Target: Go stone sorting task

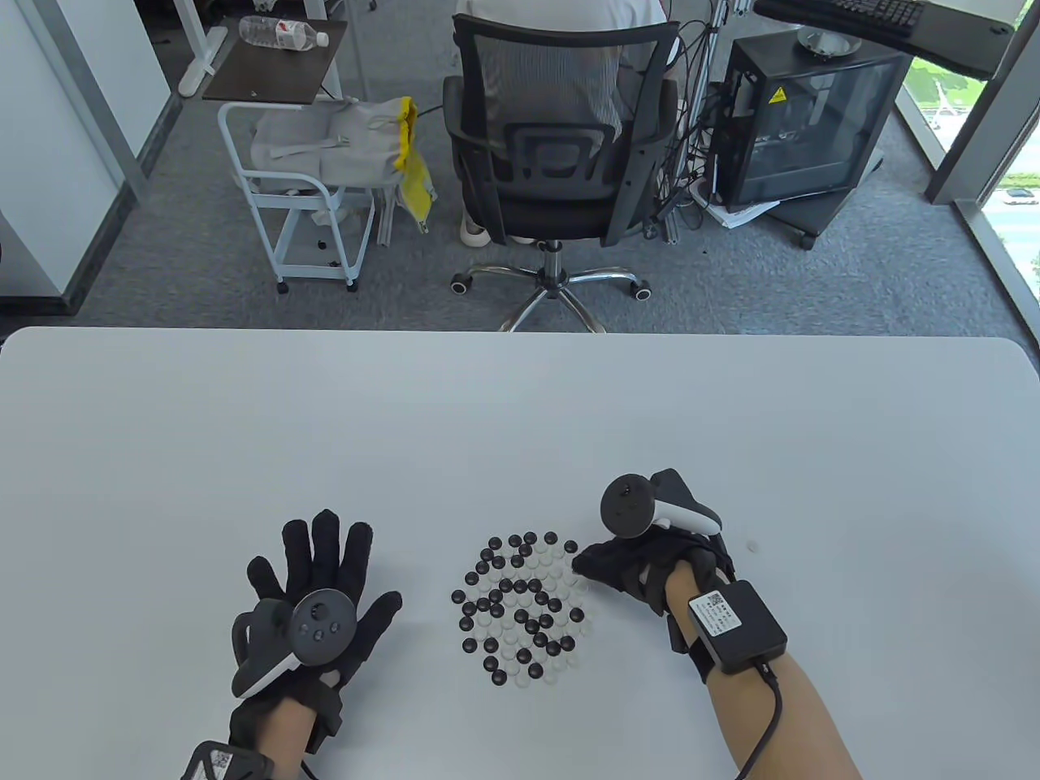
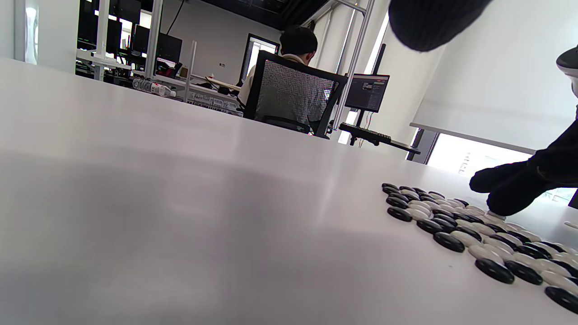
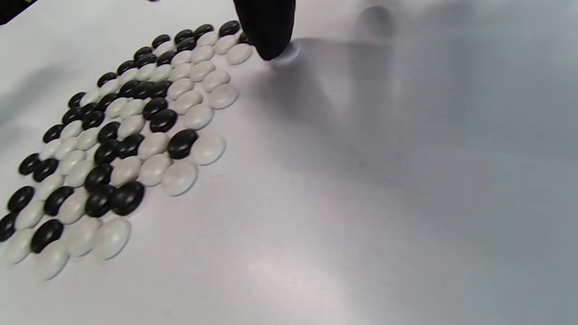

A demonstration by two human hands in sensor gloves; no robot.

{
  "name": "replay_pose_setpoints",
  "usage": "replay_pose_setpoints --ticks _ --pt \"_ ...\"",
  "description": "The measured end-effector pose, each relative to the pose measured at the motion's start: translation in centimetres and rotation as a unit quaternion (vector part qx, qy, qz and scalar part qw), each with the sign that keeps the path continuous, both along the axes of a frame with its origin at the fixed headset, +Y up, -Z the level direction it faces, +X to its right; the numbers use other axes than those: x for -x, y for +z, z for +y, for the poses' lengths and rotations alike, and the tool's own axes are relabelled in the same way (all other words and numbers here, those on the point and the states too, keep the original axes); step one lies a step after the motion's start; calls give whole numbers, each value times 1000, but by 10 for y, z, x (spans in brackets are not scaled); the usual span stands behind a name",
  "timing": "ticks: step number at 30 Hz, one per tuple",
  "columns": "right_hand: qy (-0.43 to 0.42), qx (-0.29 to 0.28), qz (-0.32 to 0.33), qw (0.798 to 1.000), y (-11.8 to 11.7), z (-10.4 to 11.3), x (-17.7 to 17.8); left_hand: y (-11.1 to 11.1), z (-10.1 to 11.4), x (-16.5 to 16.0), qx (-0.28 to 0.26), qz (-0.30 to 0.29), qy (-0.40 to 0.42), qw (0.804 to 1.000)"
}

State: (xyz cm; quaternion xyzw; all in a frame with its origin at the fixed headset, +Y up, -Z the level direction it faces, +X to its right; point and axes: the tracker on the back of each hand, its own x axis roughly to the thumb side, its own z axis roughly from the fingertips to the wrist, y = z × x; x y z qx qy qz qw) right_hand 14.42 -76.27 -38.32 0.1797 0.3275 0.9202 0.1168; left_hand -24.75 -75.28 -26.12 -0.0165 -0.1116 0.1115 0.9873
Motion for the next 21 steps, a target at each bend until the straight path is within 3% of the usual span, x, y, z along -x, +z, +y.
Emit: replay_pose_setpoints --ticks 5,13,21 --pt "37 -9 -116 993 -11 4 -62 0 0 0 2 -1 -1 1000" --pt "68 -11 -221 973 -8 3 -131 -2 0 -1 7 0 -2 1000" --pt "46 -23 -224 973 -8 7 -138 -3 0 -1 11 0 -2 1000"
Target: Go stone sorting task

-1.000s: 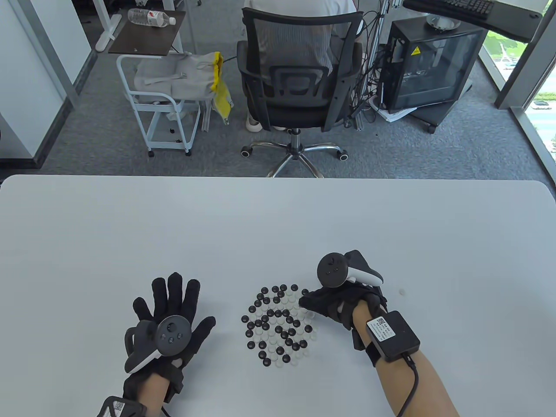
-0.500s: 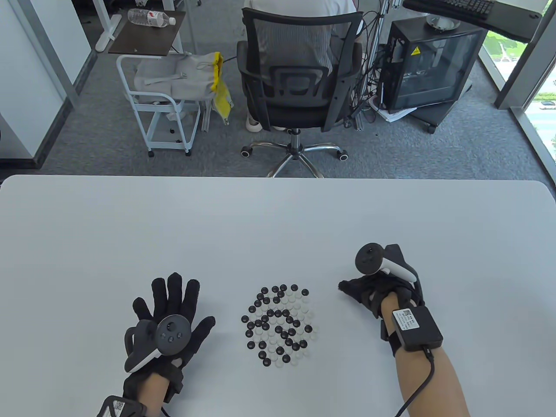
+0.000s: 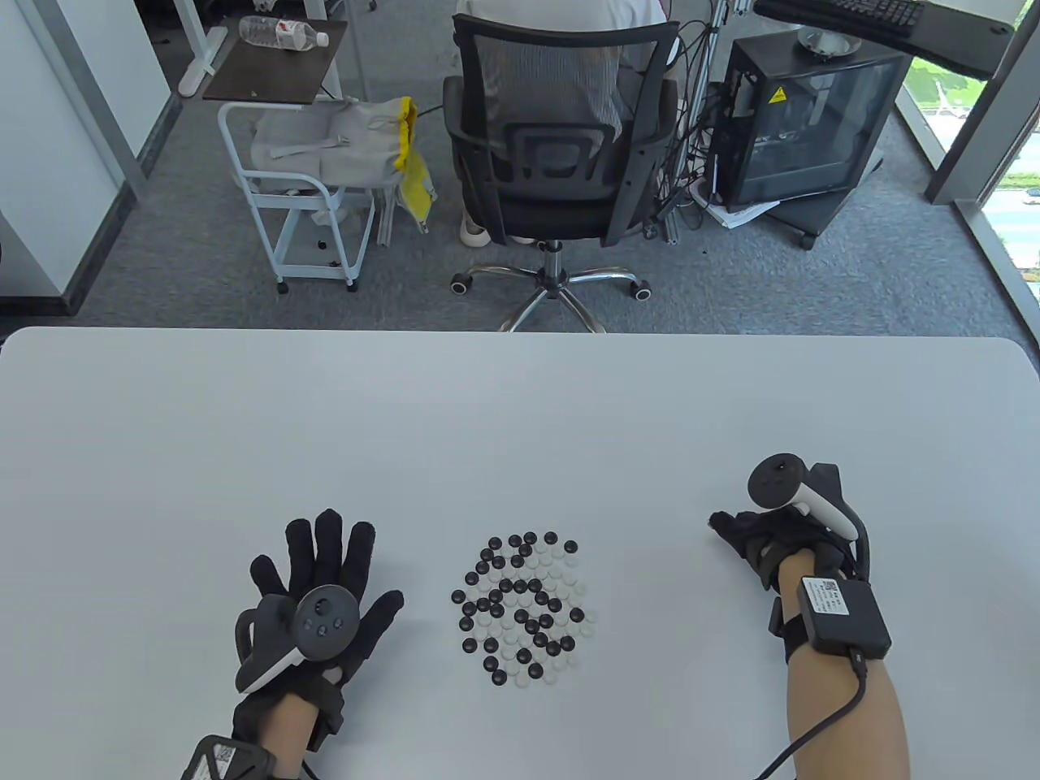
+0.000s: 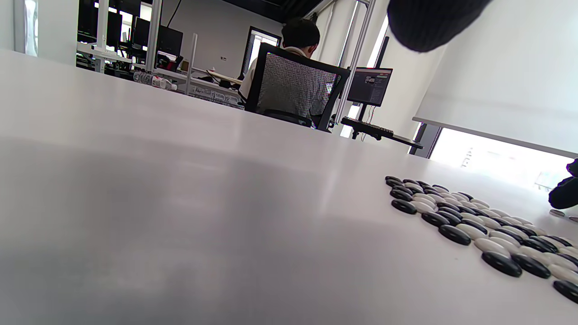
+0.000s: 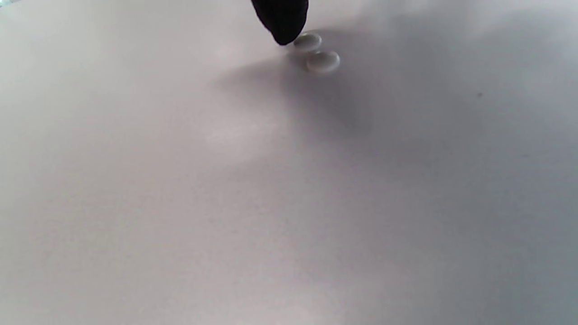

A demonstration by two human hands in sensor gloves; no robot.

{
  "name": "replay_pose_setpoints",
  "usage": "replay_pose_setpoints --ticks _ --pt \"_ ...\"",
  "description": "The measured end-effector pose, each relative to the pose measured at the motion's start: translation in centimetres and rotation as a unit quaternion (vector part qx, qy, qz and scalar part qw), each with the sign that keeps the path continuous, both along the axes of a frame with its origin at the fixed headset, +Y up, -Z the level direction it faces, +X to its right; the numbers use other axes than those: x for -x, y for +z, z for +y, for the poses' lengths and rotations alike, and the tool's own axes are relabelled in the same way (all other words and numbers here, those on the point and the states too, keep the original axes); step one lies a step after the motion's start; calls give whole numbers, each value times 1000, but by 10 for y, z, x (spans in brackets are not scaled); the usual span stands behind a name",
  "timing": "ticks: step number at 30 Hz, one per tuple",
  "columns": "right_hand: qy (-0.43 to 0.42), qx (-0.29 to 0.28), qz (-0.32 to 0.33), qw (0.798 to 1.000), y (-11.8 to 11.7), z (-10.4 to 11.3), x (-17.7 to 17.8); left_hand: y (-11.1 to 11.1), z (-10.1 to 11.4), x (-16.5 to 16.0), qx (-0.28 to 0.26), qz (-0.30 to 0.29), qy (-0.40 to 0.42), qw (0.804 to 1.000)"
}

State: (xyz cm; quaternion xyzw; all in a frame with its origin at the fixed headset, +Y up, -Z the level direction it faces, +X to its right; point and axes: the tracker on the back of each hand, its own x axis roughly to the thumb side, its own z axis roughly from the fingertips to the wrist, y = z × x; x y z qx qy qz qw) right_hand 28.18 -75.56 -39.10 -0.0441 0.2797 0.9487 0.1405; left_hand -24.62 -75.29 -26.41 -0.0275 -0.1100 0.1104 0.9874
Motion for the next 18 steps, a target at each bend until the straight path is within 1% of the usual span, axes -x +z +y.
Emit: replay_pose_setpoints --ticks 2,4,8,11,14,18 --pt "-12 -13 25 1000 -2 8 13 0 0 0 0 1 1 1000" --pt "-33 -18 75 996 -3 17 37 0 0 0 0 2 1 1000" --pt "-56 2 161 985 0 25 84 0 0 0 3 3 0 1000" --pt "-63 13 210 975 4 24 116 0 0 0 2 3 1 1000" --pt "-67 18 253 965 8 17 148 0 1 1 1 4 3 1000" --pt "-69 25 269 960 8 6 168 0 1 1 1 3 2 1000"
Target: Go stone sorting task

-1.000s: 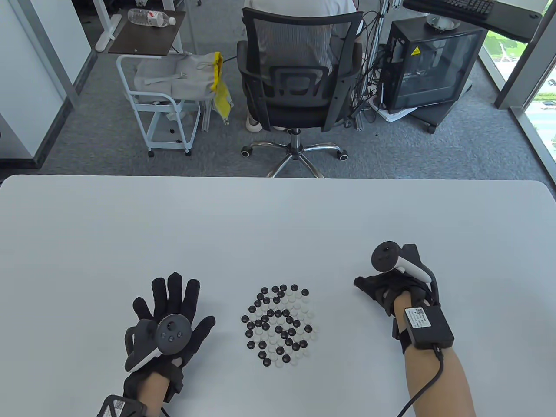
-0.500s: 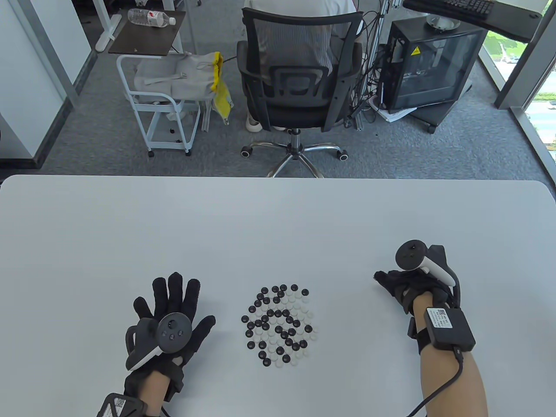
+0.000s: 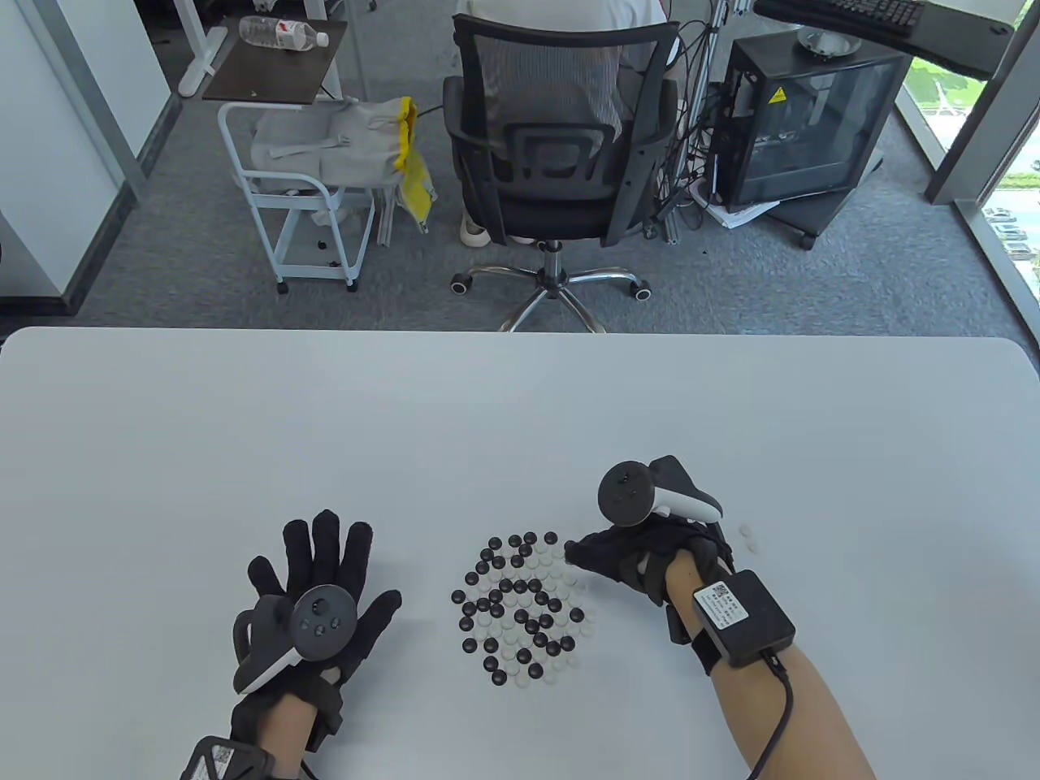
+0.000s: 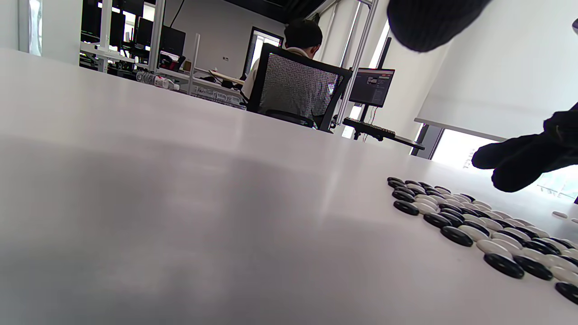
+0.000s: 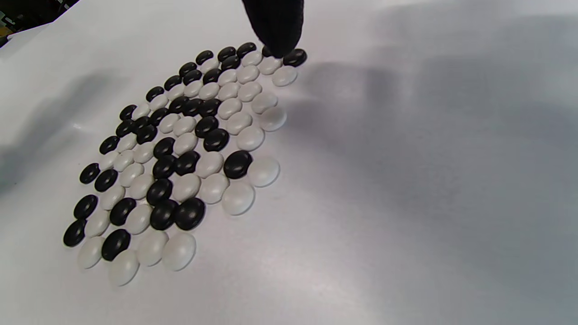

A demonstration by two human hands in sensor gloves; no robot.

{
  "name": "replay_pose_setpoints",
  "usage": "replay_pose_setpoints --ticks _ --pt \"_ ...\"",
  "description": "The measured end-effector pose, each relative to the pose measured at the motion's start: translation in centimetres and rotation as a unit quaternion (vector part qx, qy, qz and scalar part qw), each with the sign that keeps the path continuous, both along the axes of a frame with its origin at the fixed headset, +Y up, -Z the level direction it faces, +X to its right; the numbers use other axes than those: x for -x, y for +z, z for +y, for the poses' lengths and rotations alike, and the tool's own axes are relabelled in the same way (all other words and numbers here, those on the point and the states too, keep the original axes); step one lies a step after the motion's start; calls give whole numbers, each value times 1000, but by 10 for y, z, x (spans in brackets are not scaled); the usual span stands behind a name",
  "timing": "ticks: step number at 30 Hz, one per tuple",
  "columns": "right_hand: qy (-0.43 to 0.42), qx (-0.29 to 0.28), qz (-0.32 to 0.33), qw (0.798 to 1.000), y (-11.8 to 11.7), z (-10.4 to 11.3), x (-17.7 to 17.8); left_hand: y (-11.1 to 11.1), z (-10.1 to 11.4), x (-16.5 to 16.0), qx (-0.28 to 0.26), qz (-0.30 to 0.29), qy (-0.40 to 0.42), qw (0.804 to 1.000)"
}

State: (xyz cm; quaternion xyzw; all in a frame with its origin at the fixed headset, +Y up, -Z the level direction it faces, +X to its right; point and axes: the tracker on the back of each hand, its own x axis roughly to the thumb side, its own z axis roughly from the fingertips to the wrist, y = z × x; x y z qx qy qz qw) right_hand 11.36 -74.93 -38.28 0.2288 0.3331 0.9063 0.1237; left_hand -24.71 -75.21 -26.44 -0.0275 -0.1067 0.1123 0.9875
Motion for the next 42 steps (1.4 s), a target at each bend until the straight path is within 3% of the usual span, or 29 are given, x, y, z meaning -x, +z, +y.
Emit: replay_pose_setpoints --ticks 7,11,24,33,38,42 --pt "-23 31 1 999 -4 -19 9 1 1 1 -5 -1 3 1000" --pt "-8 31 -2 999 -5 -18 -2 0 1 2 -3 0 4 1000" --pt "107 9 -171 979 -13 -6 -111 0 0 2 -2 1 4 1000" --pt "113 -2 -241 964 -9 -9 -156 0 0 2 -2 1 4 1000" --pt "100 -14 -236 967 -9 -7 -156 0 0 2 -3 1 4 1000" --pt "64 -29 -187 980 -8 6 -130 -1 0 2 -1 2 4 1000"
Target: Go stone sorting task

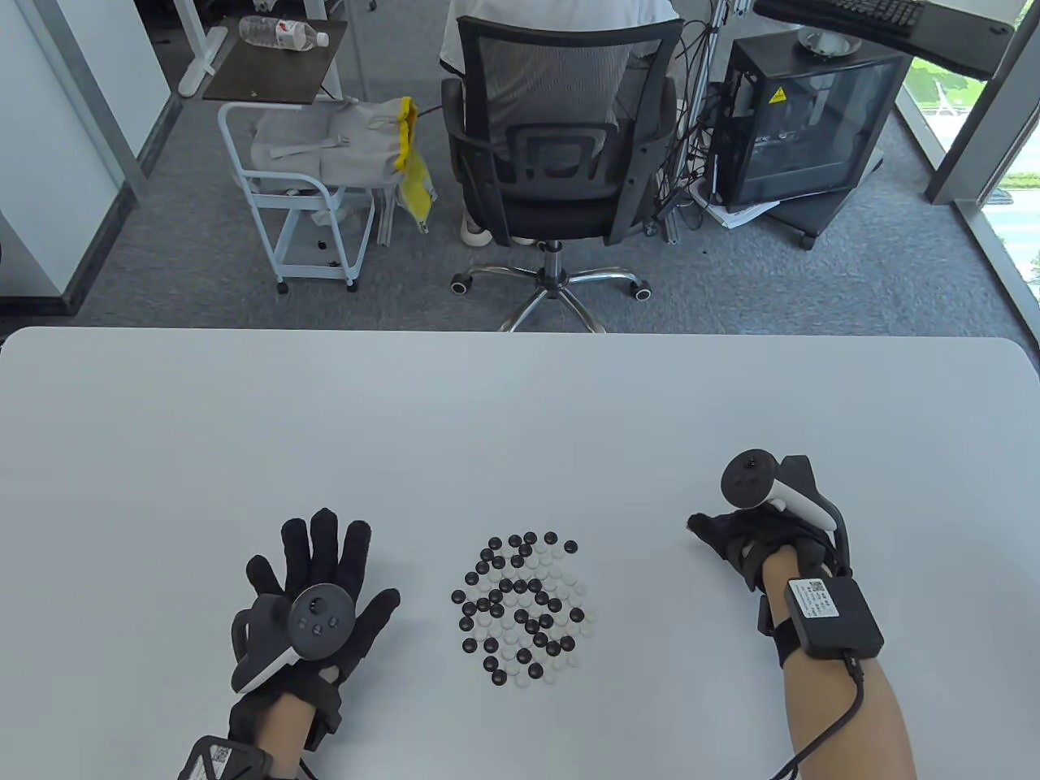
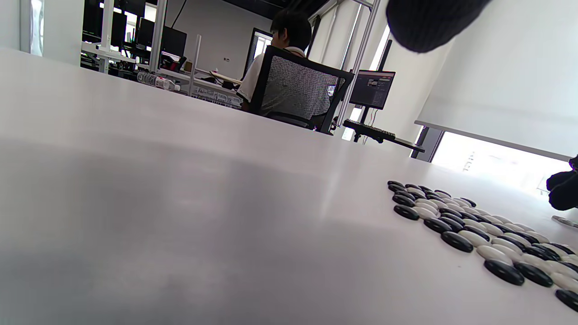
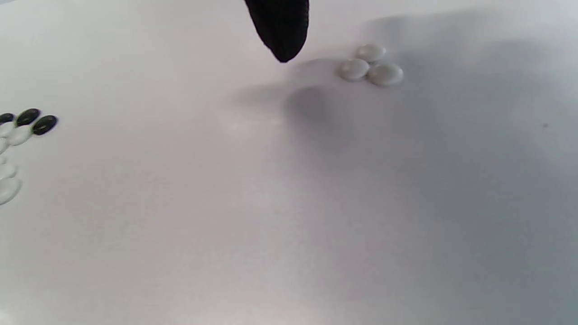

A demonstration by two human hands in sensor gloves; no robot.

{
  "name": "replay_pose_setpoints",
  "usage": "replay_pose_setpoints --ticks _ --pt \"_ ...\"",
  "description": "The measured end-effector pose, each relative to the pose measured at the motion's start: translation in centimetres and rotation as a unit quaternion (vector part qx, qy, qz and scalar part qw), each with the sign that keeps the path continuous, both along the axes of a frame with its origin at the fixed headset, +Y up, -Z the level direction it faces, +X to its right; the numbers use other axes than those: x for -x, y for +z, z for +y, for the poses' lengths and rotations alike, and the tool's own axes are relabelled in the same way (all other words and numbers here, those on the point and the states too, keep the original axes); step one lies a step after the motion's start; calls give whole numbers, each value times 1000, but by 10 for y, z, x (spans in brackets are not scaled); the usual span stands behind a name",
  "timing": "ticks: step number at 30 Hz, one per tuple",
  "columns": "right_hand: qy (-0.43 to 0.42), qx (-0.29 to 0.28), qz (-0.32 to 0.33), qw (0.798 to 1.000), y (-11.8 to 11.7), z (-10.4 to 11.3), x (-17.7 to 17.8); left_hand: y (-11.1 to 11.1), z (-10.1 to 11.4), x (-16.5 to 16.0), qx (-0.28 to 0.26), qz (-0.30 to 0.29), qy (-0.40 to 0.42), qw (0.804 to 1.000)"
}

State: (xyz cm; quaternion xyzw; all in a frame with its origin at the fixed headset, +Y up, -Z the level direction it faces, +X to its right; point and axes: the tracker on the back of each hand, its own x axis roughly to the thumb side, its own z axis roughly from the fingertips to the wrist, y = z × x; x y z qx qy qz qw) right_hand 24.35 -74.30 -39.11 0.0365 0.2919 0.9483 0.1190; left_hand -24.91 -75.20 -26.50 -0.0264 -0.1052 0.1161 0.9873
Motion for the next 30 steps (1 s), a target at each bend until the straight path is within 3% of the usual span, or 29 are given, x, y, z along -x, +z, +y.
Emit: replay_pose_setpoints --ticks 9,15,19,23,30 --pt "-57 36 180 981 19 1 95 0 -1 -1 5 -2 -6 1000" --pt "-82 53 228 969 26 -13 134 0 -1 0 3 -1 -2 1000" --pt "-77 58 227 969 25 -24 142 1 0 1 2 0 1 1000" --pt "-56 52 192 978 17 -27 128 1 0 2 1 0 4 1000" --pt "0 35 46 998 -6 -19 55 0 0 3 -1 2 8 1000"
